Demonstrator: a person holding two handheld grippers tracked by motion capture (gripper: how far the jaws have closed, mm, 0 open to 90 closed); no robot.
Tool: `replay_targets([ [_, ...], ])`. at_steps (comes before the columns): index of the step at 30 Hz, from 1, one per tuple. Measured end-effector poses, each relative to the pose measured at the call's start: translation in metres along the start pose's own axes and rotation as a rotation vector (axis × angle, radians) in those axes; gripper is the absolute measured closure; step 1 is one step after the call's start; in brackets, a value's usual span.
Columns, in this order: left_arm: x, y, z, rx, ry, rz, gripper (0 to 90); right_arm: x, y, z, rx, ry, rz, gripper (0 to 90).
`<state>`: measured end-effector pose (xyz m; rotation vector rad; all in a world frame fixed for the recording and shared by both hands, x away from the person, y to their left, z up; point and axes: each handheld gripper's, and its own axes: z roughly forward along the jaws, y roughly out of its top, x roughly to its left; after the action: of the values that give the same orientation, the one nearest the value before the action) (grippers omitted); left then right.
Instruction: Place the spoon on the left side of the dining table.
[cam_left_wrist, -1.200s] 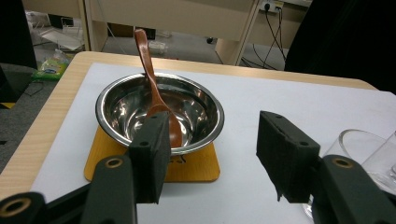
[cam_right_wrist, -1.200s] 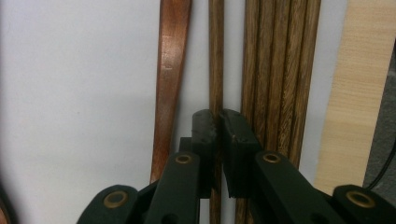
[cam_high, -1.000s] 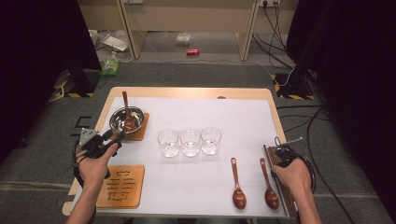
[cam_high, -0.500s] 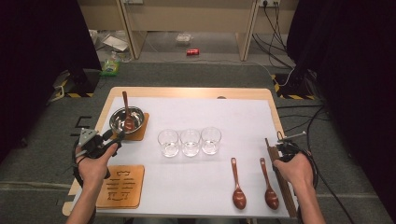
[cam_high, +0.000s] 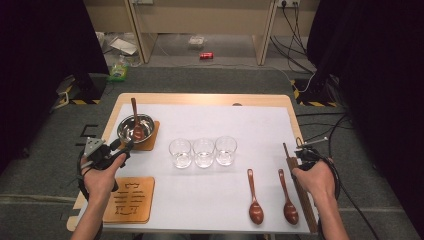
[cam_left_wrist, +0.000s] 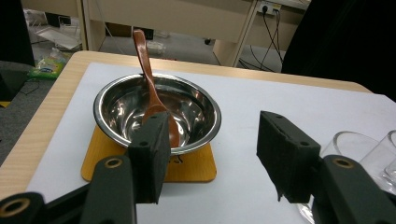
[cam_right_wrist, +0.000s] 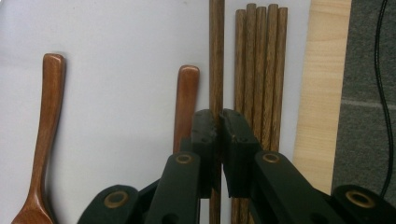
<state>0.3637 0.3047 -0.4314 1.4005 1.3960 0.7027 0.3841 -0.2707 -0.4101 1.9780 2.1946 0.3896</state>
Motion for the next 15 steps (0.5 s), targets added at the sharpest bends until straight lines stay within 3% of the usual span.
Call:
replay_targets([
  [15, -0.0032, 0.0011, 0.0068, 0.007, -0.002, -0.006, 43.9, -0.0045, 0.0036, -0.0049, -0.043, 0.012, 0.004, 84.5],
])
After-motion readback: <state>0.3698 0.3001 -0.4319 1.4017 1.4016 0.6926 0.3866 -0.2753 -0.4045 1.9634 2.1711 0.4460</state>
